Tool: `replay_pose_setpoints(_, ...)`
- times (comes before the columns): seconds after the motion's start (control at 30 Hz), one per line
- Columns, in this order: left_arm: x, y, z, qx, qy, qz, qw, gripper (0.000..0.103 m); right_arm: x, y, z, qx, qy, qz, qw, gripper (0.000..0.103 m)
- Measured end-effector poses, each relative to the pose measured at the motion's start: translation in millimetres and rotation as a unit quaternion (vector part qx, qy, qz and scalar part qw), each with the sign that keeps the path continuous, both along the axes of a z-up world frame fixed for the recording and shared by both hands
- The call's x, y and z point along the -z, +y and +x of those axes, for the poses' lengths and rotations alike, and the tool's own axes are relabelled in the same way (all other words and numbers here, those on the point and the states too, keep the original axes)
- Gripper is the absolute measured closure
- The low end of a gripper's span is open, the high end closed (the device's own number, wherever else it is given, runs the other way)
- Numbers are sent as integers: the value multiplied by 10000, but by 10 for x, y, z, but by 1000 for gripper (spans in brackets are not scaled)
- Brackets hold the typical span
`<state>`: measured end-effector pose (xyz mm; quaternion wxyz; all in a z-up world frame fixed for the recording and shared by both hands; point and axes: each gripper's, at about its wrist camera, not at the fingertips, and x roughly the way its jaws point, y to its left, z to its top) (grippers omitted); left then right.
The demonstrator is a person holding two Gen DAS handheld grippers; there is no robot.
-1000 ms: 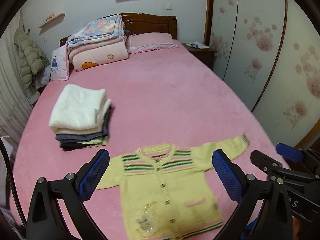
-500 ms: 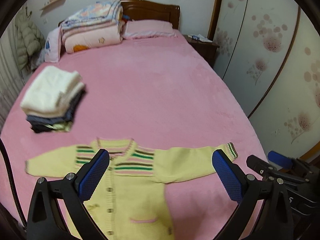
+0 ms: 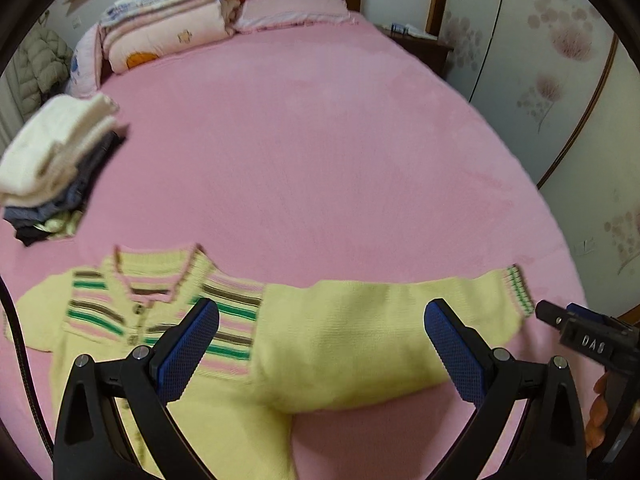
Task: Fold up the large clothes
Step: 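Grasp the cardigan sleeve cuff with the right gripper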
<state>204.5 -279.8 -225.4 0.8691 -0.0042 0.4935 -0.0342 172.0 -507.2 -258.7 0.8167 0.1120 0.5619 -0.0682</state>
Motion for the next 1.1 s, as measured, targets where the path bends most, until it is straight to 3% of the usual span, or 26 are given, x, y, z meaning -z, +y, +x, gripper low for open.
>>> replay_pose_setpoints(0.17,373,-73,154,-68,266,-26,9996,1,377,-148,153,204,198,203,9994,42)
replay_pose_setpoints(0.33,514,-97,212,-71,463,-102,9989,1,553,-84,219,156,230,146,9995,48)
replay_pose_setpoints(0.37,529,-91,214,-72,492,-116,9987,1,562,-57,223,57,261,145,9995,61)
replay_pose_setpoints(0.4,547,-76,218,-75,524,-130,9985,1,567,-4,229,-128,242,391,9989,86)
replay_pose_setpoints(0.47,535,-33,214,-84,554,-185,9983,1,536,87,242,-255,267,315,9988,89)
replay_pose_setpoints(0.53,474,47,186,-100,555,-238,9981,1,445,165,226,-388,263,162,9988,90)
replay_pose_setpoints(0.63,289,259,103,-155,451,-337,9983,1,209,219,175,-323,130,392,9986,91)
replay_pose_setpoints(0.77,-26,743,-75,-341,182,-409,9984,1,-392,537,63,-543,-337,638,9959,91)
replay_pose_setpoints(0.93,-358,1596,-279,-684,20,-508,9964,1,-1116,1289,38,-1095,-977,1025,9838,91)
replay_pose_setpoints(1.1,-574,2583,-499,-1025,-70,-541,9932,1,-1442,2418,108,-1808,-1342,1281,9659,91)
